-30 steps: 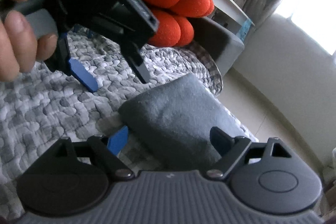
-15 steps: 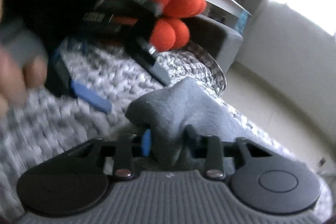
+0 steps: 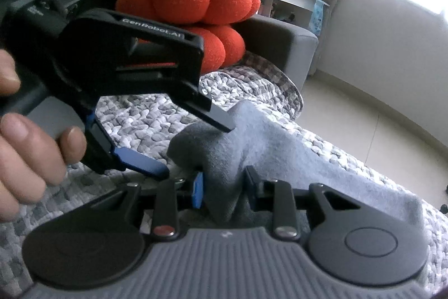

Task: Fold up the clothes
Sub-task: 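Close the left gripper on the shirt end while the right gripper closes beside it, then lift the folded grey shirt off the bed with both grippers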

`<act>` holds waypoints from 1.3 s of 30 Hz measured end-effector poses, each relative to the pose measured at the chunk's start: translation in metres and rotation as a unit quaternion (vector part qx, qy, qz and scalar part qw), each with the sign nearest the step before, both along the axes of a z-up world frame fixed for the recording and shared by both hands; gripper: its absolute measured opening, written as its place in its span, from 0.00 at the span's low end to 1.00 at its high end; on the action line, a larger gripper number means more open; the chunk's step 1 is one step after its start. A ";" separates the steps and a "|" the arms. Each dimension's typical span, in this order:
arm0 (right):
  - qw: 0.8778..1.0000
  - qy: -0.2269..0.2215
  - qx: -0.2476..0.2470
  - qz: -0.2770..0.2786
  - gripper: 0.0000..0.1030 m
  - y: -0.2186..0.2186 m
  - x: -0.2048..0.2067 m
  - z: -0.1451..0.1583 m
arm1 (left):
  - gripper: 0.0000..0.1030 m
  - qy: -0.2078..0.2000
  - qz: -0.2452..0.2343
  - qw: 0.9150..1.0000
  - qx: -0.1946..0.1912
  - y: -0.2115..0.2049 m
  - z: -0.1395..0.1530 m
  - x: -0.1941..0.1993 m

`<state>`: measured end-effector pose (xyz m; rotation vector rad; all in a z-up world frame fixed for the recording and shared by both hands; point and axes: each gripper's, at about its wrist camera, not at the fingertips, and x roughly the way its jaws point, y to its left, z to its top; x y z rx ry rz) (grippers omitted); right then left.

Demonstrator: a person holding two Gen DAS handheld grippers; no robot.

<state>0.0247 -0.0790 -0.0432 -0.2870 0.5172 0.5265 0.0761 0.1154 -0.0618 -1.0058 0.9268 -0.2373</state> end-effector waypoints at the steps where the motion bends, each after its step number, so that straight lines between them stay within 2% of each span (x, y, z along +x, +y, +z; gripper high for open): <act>1: 1.000 0.001 0.002 0.000 0.31 -0.001 0.001 0.000 | 0.83 -0.001 -0.001 1.000 0.001 -0.001 0.000 0.001; 8: 1.000 0.004 0.005 0.004 0.31 -0.004 0.000 0.000 | 0.83 -0.006 -0.014 1.000 0.006 -0.011 -0.002 0.008; 13: 1.000 0.009 0.005 0.007 0.31 -0.006 0.000 -0.001 | 0.81 -0.025 -0.037 0.998 0.042 -0.027 0.002 0.014; 16: 1.000 0.018 0.014 0.005 0.32 -0.009 0.001 -0.002 | 0.68 -0.024 -0.048 0.996 0.066 -0.033 0.001 0.016; 18: 1.000 0.022 0.019 0.004 0.35 -0.011 0.001 -0.001 | 0.56 -0.020 -0.053 0.995 0.078 -0.034 -0.001 0.017; 21: 0.999 0.028 0.020 0.009 0.46 -0.014 -0.002 0.000 | 0.51 -0.018 -0.053 0.995 0.084 -0.032 -0.001 0.018; 23: 0.999 0.033 0.025 0.014 0.49 -0.019 -0.005 0.002 | 0.51 -0.018 -0.053 0.995 0.086 -0.031 -0.001 0.017; 26: 0.997 0.054 0.062 0.003 0.50 -0.039 -0.006 0.008 | 0.51 -0.019 -0.054 0.994 0.089 -0.032 -0.001 0.016; 29: 0.991 0.071 0.111 -0.037 0.55 -0.068 -0.005 0.015 | 0.51 -0.020 -0.054 0.994 0.094 -0.032 0.000 0.015; 31: 0.984 0.083 0.136 -0.084 0.56 -0.089 -0.001 0.015 | 0.51 -0.021 -0.054 0.994 0.096 -0.033 0.000 0.014; 34: 0.969 0.107 0.166 -0.151 0.56 -0.117 0.007 0.011 | 0.52 -0.021 -0.055 0.993 0.099 -0.034 0.000 0.014; 39: 0.946 0.127 0.212 -0.210 0.56 -0.144 0.012 0.011 | 0.53 -0.022 -0.054 0.993 0.101 -0.035 0.000 0.014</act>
